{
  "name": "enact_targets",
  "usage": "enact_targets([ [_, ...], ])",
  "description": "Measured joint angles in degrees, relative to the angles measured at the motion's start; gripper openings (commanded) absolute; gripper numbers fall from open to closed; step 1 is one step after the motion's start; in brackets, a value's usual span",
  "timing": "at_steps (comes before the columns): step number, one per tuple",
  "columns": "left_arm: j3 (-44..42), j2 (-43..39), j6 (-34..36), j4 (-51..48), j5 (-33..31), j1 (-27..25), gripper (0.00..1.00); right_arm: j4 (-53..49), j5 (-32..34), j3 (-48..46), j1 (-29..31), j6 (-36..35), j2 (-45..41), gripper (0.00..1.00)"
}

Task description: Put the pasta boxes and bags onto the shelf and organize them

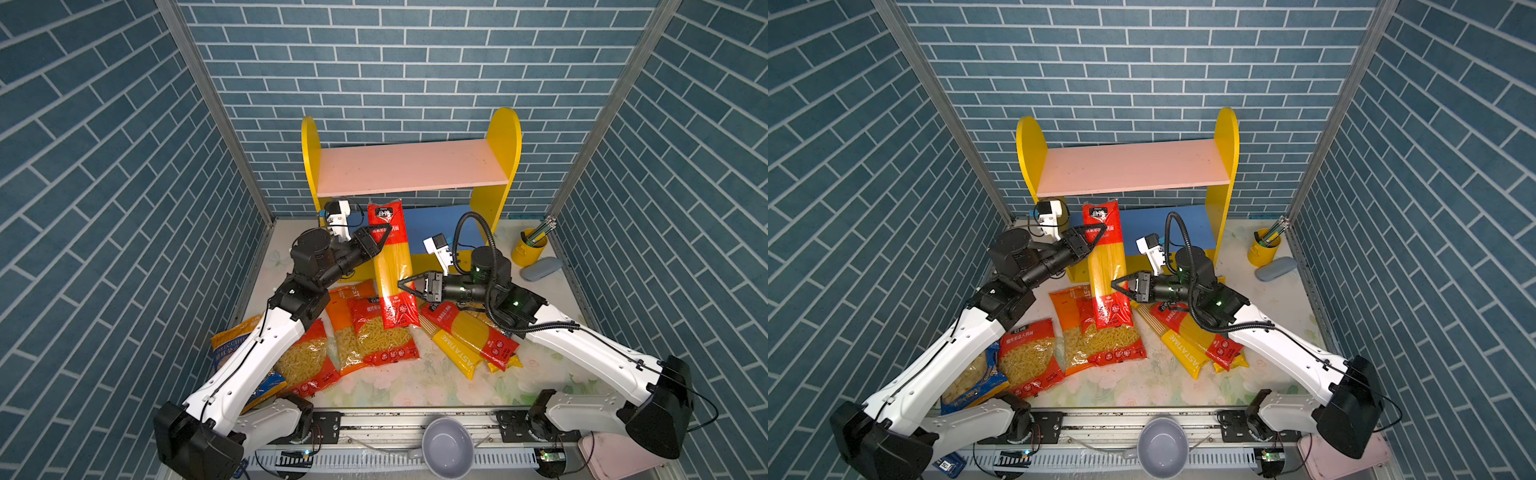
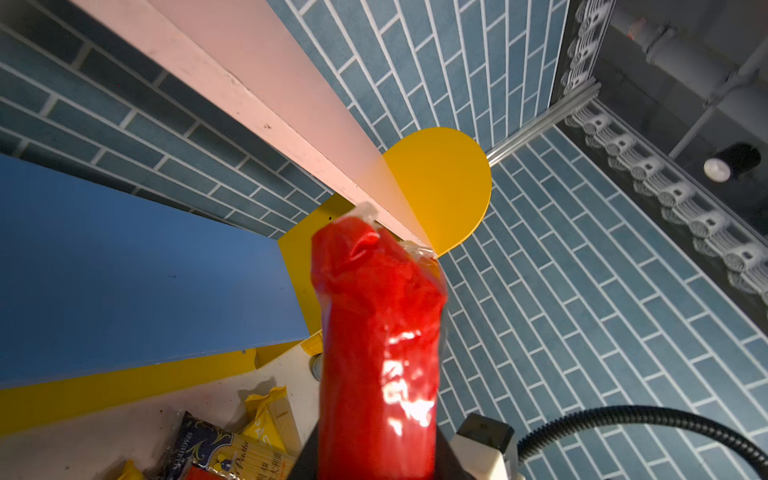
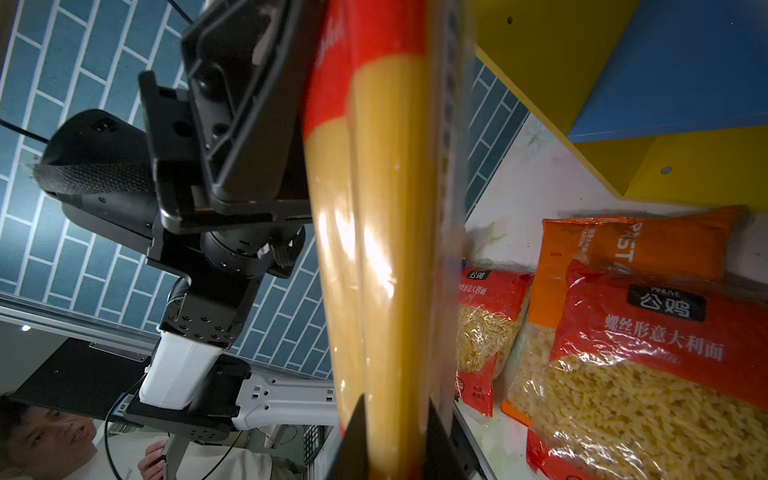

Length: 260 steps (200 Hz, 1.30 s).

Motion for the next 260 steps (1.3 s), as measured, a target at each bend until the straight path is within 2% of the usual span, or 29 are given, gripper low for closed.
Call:
enact_targets([
  [20,0.1,-2.3,0.4,-1.4,-1.2,1.7,0.63,-2.1,-1.1,3.8,0.1,-0.2,2.4,0.01],
  [45,0.1,-6.1,0.8,-2.9,-2.3,4.6,0.74,-4.3,-3.3,10.4,0.2,-0.2,6.4,0.0],
  [72,0.1,-10.6,0.7,-3.8,-2.3,7.8,0.81,-4.5,-4.0,15.3,-0.7,0.4,9.3,0.0],
  [108,0.0,-14.3,0.8,-6.4,-2.3,11.1,0.83,-4.9,-4.3,19.1,-2.4,4.0,12.6,0.0],
  [140,0.0,-16.0,4.3,-13.2,-3.0,11.9,0.83,-6.8,-4.5,26.7,-3.4,7.0,17.8,0.0],
  [187,-0.5,-19.9,14.7,-30.2,-9.2,12.0,0.83,-16.1,-4.2,52.0,-5.0,10.3,30.6,0.0],
  [211,-3.1,-23.7,17.6,-36.3,-12.8,12.0,0.83,-20.5,-3.2,65.5,-5.6,10.8,37.9,0.0],
  [260,-7.1,-26.4,18.7,-40.0,-13.2,12.0,0.81,-24.0,-1.2,89.9,-6.2,14.4,55.6,0.0],
])
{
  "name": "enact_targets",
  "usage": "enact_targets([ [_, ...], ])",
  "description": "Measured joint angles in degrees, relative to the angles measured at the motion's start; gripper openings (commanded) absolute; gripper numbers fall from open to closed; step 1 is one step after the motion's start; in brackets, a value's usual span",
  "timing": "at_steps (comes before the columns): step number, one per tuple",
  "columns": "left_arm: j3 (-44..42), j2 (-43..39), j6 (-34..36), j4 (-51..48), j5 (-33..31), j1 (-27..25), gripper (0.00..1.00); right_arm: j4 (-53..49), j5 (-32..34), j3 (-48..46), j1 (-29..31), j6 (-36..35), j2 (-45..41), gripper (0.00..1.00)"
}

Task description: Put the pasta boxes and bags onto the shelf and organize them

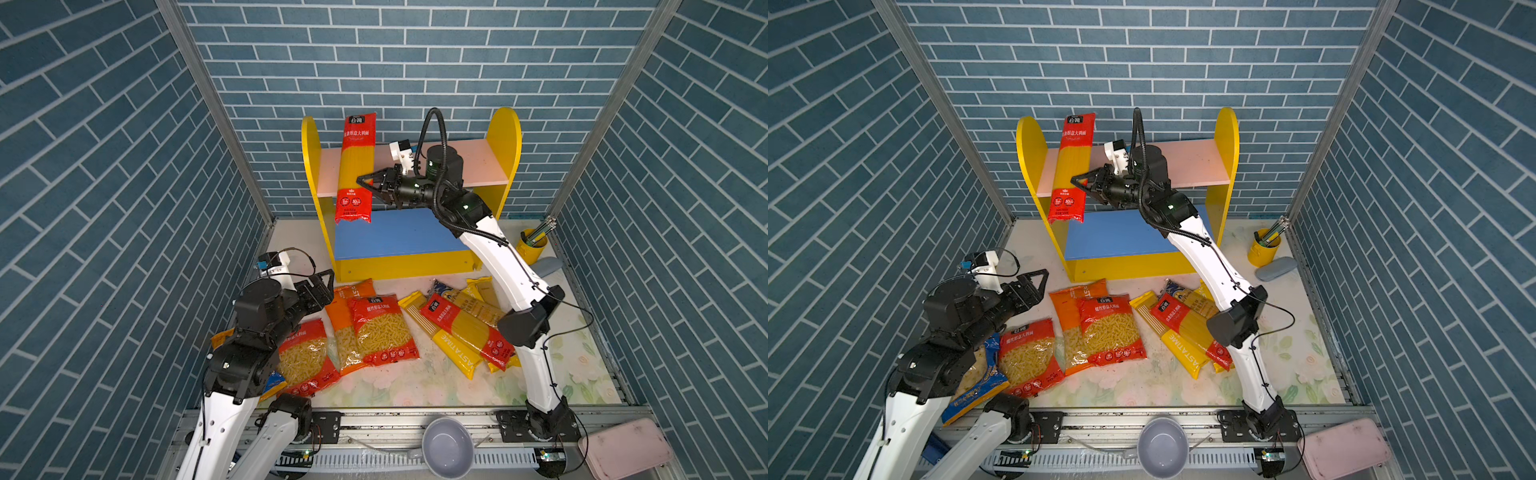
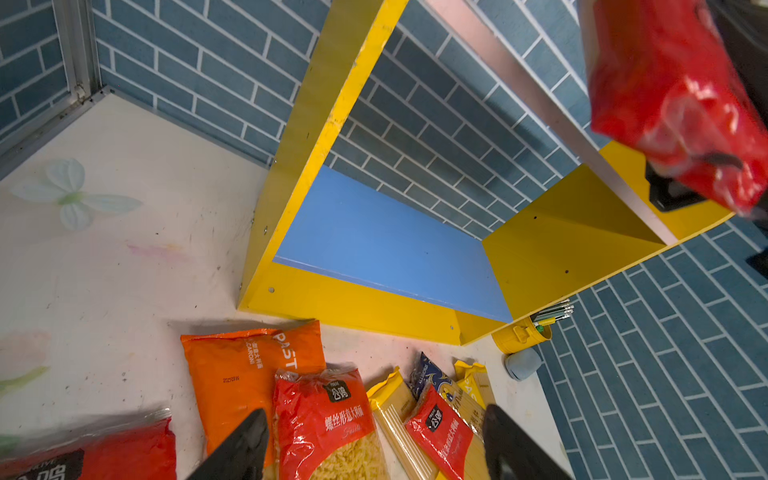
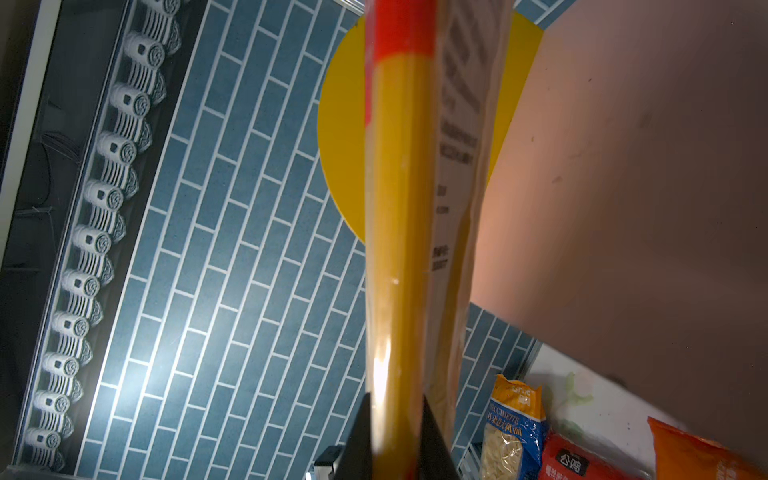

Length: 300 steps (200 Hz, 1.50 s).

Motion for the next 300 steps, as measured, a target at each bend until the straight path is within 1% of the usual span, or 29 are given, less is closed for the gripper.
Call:
enact_targets([
  [18,-0.6,0.0,0.0,-0.4,0.7,0.0,0.81,0.7,0.2,2.4,-0.2,2.0,4.4,0.0],
  [26,-0.7,-0.1,0.0,-0.4,1.0,0.0,0.81,1.9,0.0,2.7,-0.1,3.4,4.8,0.0],
  [42,-0.9,-0.3,-0.2,-0.2,1.9,0.0,0.81,2.2,0.2,2.6,0.1,3.7,4.8,0.0],
  [52,-1.2,-0.5,-0.5,0.5,2.7,0.0,0.82,2.2,0.3,2.6,0.1,4.0,4.8,0.07],
  [63,-1.5,-0.5,-0.9,1.6,3.8,0.0,0.84,2.4,0.4,2.6,0.1,4.0,4.8,0.21],
  [69,-1.5,-0.5,-1.2,2.2,4.2,0.0,0.85,2.4,0.5,2.6,0.2,4.0,4.8,0.26],
  [77,-1.5,-0.4,-1.6,3.2,4.8,0.0,0.85,2.6,0.9,2.6,0.2,4.0,4.8,0.31],
  [99,-0.5,0.6,-2.7,6.1,6.6,0.0,0.88,3.8,1.5,2.6,0.0,3.8,4.7,0.39],
  [138,2.2,4.8,-5.7,13.6,9.8,0.0,0.91,3.0,2.8,2.2,0.0,2.2,4.0,0.4],
  [160,3.4,6.9,-7.7,17.7,11.0,0.0,0.97,1.9,3.3,-0.7,0.0,0.8,1.4,0.41],
  [170,3.8,7.6,-8.8,19.3,11.4,0.0,1.0,0.6,3.6,-2.5,-0.1,-0.1,-0.5,0.41],
  [190,3.9,8.1,-11.3,22.5,11.9,0.0,1.0,-1.0,4.2,-6.2,-0.2,-2.6,-4.9,0.42],
  [215,3.4,9.2,-16.3,28.4,12.4,0.8,1.0,-2.2,5.0,-11.6,-0.3,-5.7,-11.5,0.42],
  [250,3.1,15.5,-23.9,39.9,13.7,1.4,1.0,-1.6,6.0,-21.7,-0.1,-8.6,-20.3,0.42],
  [265,3.3,18.6,-24.7,40.9,13.8,1.4,1.0,-2.2,7.7,-25.8,0.5,-9.5,-22.8,0.43],
  [281,3.7,20.4,-23.7,39.8,13.6,1.4,1.0,-4.0,9.9,-27.5,1.4,-10.3,-23.5,0.44],
  [294,5.0,20.8,-22.2,37.9,13.4,1.5,1.0,-5.9,11.9,-27.7,2.4,-10.3,-23.1,0.5],
  [300,5.8,20.9,-21.5,37.1,13.4,1.5,1.0,-6.8,12.8,-27.6,2.9,-10.4,-22.9,0.51],
])
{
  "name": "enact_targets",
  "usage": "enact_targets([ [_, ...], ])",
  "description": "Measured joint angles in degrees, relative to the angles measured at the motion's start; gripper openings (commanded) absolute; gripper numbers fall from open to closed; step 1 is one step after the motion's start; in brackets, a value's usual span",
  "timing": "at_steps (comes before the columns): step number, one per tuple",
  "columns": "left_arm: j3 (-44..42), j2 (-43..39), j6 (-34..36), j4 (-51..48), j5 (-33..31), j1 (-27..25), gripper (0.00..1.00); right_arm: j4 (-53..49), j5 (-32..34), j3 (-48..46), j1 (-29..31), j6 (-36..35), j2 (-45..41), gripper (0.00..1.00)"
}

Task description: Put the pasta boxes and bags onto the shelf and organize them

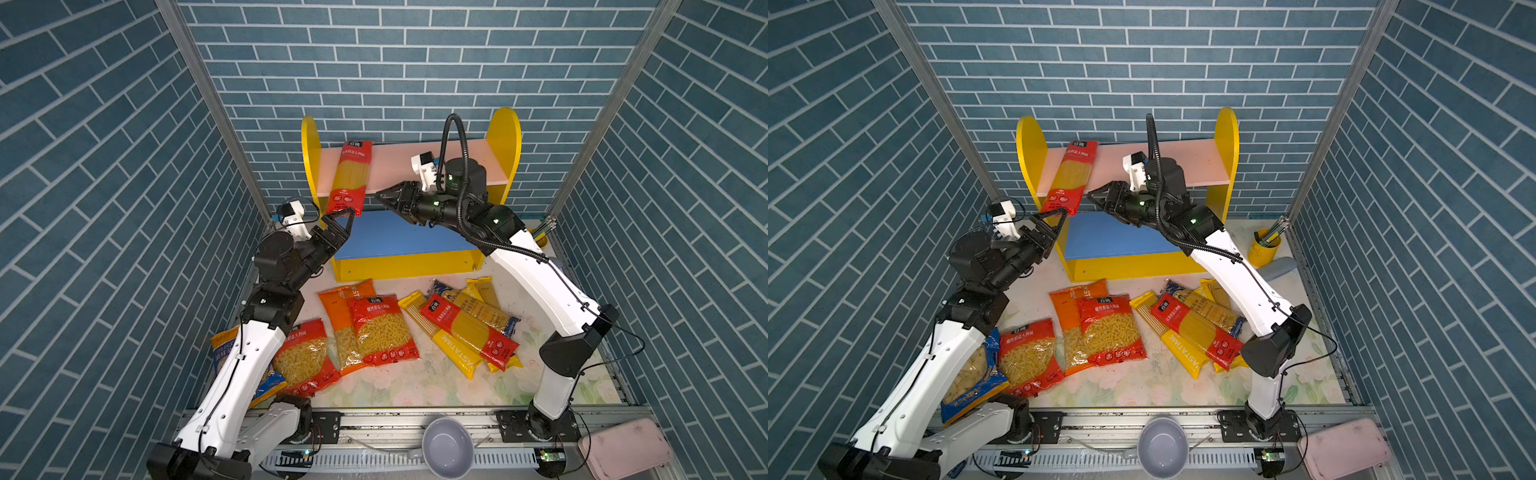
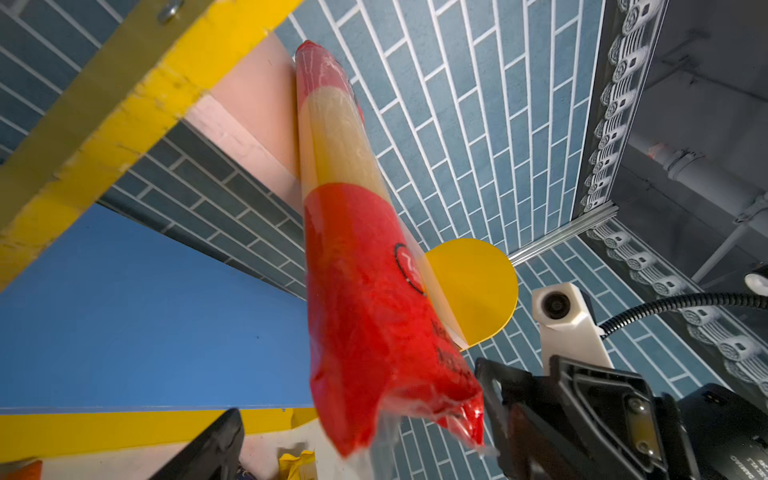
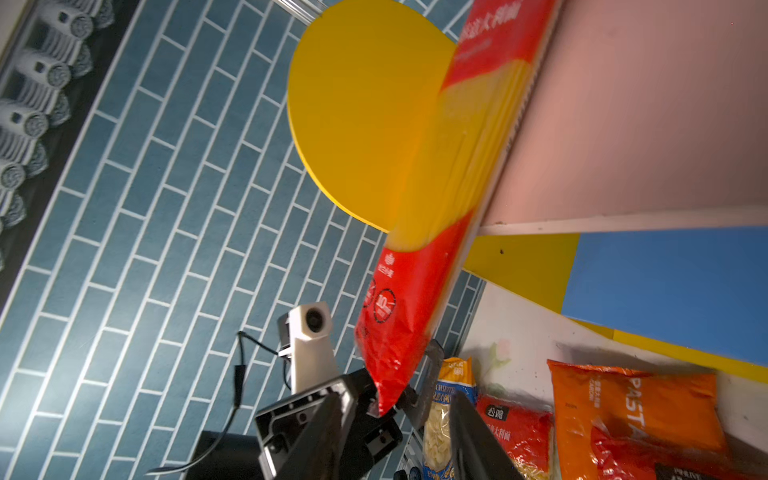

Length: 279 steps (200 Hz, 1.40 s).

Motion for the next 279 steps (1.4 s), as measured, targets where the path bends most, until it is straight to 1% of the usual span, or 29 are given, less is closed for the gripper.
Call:
enact_targets([
  [21,2.3,-0.5,2.6,-1.3,-0.5,0.0,1.0,-2.4,2.6,1.8,2.0,-0.3,2.1,0.52],
  [73,2.3,-4.8,7.1,-6.4,-3.1,0.7,1.0,-3.5,5.8,8.6,5.0,0.9,9.4,0.52],
  [110,2.0,-7.5,9.2,-9.3,-4.7,0.7,0.99,-2.6,7.3,9.2,5.6,2.0,9.8,0.48],
  [146,2.0,-8.8,11.0,-11.4,-5.9,0.7,0.99,-1.6,8.0,10.8,5.8,3.2,10.1,0.49],
  [178,2.0,-9.9,12.5,-13.5,-7.0,0.8,0.99,-1.7,7.8,17.8,5.8,4.0,13.6,0.48],
  [201,3.5,-10.7,15.1,-17.1,-9.2,0.8,0.99,-2.5,7.4,22.9,5.8,4.9,17.0,0.47],
  [223,7.4,-11.2,18.5,-20.9,-11.7,0.9,0.99,-3.5,7.5,23.5,5.8,5.2,18.4,0.46],
  [236,9.2,-11.8,20.1,-22.2,-12.9,0.9,0.99,-4.3,7.6,23.5,5.8,5.3,18.8,0.47],
  [263,9.4,-13.4,21.5,-23.5,-13.9,0.9,0.99,-5.6,9.0,22.3,6.1,5.1,18.2,0.52],
  [279,9.0,-13.5,21.7,-23.3,-13.9,0.9,0.98,-5.6,9.7,21.2,6.2,5.1,17.6,0.53],
])
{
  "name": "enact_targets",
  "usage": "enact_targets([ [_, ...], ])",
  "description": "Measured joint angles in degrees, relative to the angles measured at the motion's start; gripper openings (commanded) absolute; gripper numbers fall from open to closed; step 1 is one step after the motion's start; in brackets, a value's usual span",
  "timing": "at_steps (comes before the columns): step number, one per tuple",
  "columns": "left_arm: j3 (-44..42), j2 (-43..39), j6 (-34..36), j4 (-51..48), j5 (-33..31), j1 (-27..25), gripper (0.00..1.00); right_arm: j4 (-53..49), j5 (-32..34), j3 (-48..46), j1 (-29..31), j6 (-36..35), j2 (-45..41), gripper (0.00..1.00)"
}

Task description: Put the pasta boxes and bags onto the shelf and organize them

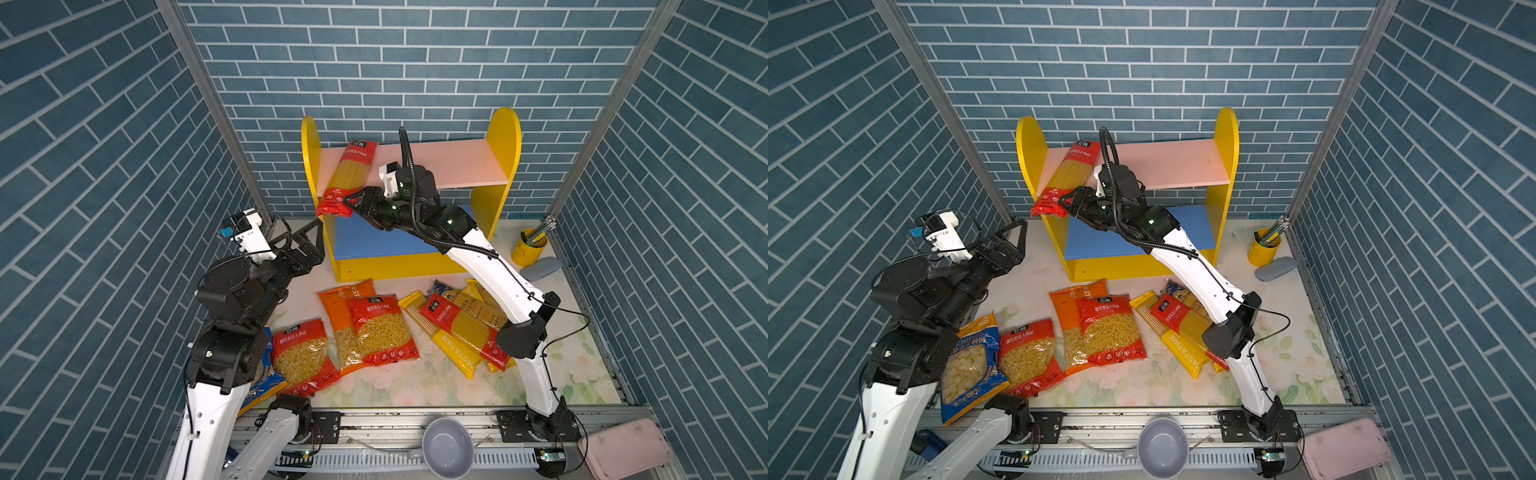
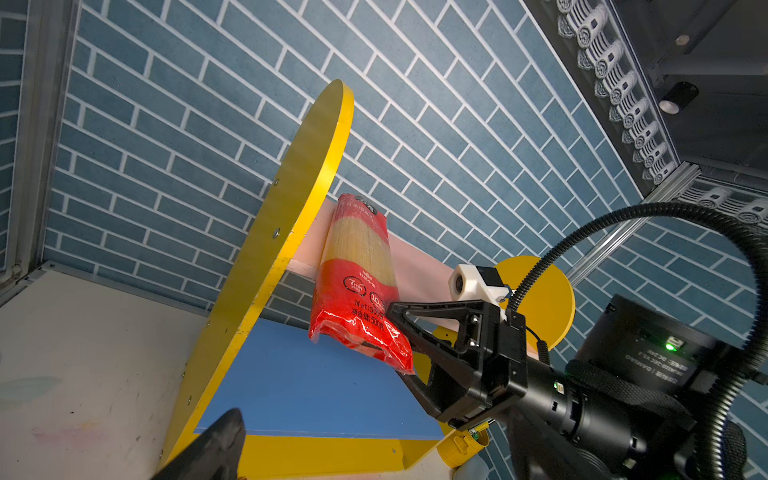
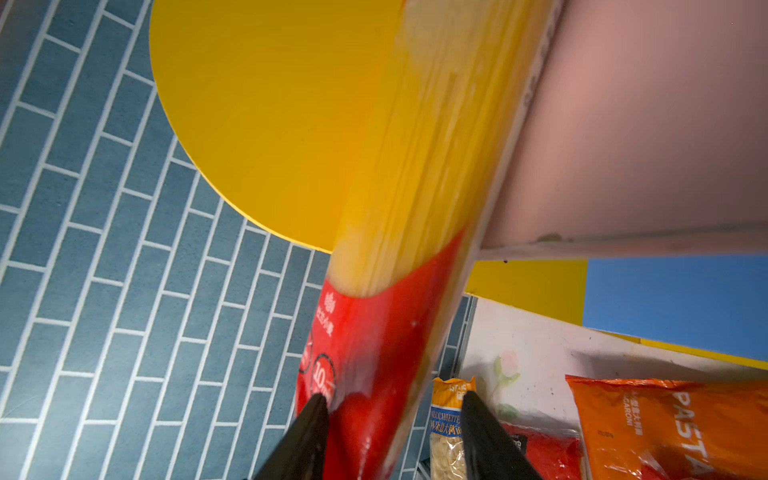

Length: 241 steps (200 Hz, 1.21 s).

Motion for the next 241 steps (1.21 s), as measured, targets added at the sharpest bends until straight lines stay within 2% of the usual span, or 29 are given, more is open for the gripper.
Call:
enact_targets([
  [34,-1.4,0.9,0.0,0.0,0.0,0.0,0.98,0.1,-0.3,1.2,0.1,0.1,0.7,0.49],
  [91,-1.5,1.3,0.0,0.0,0.2,0.0,0.98,2.2,-3.3,5.3,0.4,0.8,4.6,0.23],
  [138,-2.4,1.8,-0.2,0.6,1.3,0.1,0.96,2.0,-8.9,7.7,-0.5,0.8,6.0,0.14],
  [172,-3.5,2.1,-1.0,1.2,2.5,0.1,0.95,0.8,-14.9,8.1,-2.3,0.5,6.2,0.15],
  [215,-4.3,3.3,-2.8,3.3,4.9,0.1,0.94,2.8,-18.5,8.1,-4.7,0.8,6.2,0.39],
  [241,-4.4,4.8,-4.2,5.0,7.3,0.1,0.92,4.3,-18.9,8.1,-5.6,1.2,6.2,0.43],
])
